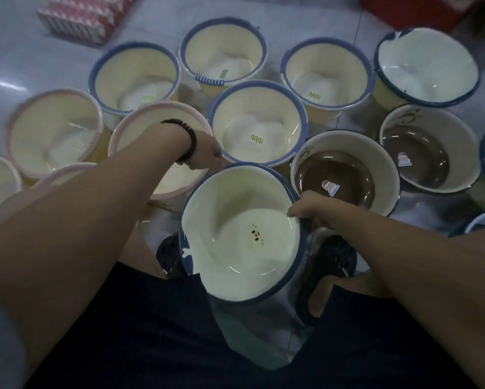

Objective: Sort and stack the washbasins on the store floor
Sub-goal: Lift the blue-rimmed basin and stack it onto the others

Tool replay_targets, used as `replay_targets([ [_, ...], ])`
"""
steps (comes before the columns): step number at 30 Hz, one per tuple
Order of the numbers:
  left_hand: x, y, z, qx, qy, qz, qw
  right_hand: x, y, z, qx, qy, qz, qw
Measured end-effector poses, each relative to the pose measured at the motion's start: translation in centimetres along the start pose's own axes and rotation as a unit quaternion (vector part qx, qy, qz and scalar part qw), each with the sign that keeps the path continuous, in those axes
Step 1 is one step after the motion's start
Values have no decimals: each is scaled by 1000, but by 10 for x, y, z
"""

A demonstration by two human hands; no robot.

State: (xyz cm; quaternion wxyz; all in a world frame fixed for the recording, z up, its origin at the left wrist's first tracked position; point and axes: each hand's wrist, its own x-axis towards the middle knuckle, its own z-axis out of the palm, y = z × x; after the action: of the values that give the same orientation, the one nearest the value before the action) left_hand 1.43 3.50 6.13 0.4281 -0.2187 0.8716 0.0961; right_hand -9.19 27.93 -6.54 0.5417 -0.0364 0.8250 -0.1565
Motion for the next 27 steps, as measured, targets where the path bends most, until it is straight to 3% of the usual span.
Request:
replay_targets([
  [3, -16, -1, -4, -29, 4, -11, 999, -36, -7, -23, -9, 39, -40, 998],
  [6, -38, -9, -14, -155, -12, -63, 986, -65, -8, -55, 10, 99, -71, 992],
  [11, -84, -18, -40, -241, 113, -126, 956, -115, 1, -109, 130, 143, -141, 971],
  [13, -93, -18, -36, -332, 90, -160, 925, -138, 13, -125, 182, 170, -162, 955],
  [15, -98, -15, -32, -459, 64, -162, 871, -156, 24, -140, 241, 198, -182, 933],
  [18, -107, 10, -43, -617, 142, -63, 772, -190, 37, -168, 298, 226, -198, 906],
  [20, -114, 36, -51, -664, 214, -7, 716, -212, 47, -190, 325, 261, -217, 883],
  [24, -116, 74, -61, -670, 298, 32, 679, -244, 72, -221, 367, 345, -256, 825],
  [27, -122, 109, -75, -676, 331, 49, 657, -252, 93, -225, 440, 326, -255, 797],
])
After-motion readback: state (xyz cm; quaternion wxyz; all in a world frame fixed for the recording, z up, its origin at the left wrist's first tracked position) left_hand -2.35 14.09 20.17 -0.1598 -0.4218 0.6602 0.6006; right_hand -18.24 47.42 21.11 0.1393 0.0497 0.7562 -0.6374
